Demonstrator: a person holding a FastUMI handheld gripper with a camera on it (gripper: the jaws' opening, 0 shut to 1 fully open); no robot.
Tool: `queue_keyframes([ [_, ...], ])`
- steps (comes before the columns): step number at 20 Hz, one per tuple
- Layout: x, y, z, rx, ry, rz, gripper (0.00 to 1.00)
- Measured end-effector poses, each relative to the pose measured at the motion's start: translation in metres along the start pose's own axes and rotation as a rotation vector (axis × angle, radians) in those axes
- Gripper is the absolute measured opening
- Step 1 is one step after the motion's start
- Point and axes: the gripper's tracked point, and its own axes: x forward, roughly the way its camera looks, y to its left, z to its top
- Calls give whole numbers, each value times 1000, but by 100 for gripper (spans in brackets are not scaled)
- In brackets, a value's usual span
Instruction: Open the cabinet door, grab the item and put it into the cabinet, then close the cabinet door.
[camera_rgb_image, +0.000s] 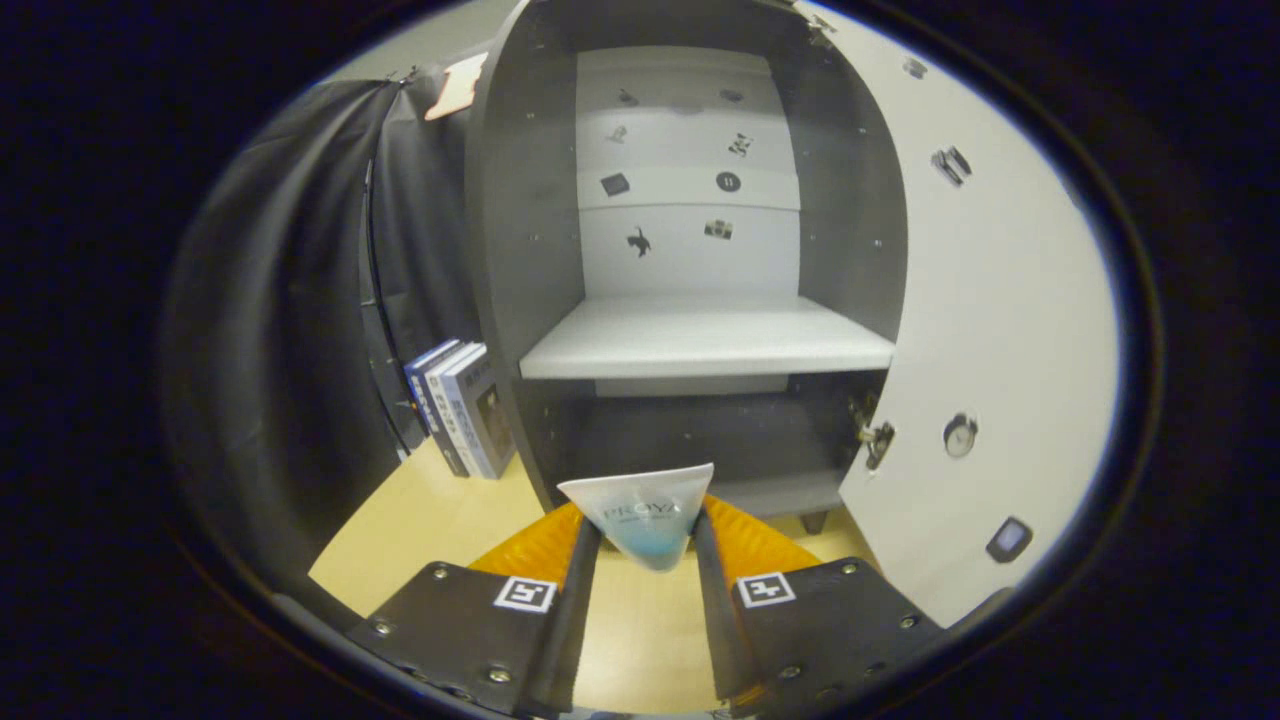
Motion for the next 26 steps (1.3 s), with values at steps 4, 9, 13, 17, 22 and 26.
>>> queue_keyframes([
  [4, 28, -8, 72, -27, -86, -19, 51],
  [9, 76, -20, 135, -5, -148, -29, 51],
  [13, 120, -35, 149, 11, -135, -48, 51],
  [17, 149, -46, 142, 36, -94, -61, 51],
  [22, 159, -50, 148, 61, -105, -49, 51],
  [26, 164, -54, 148, 79, -100, -52, 53],
])
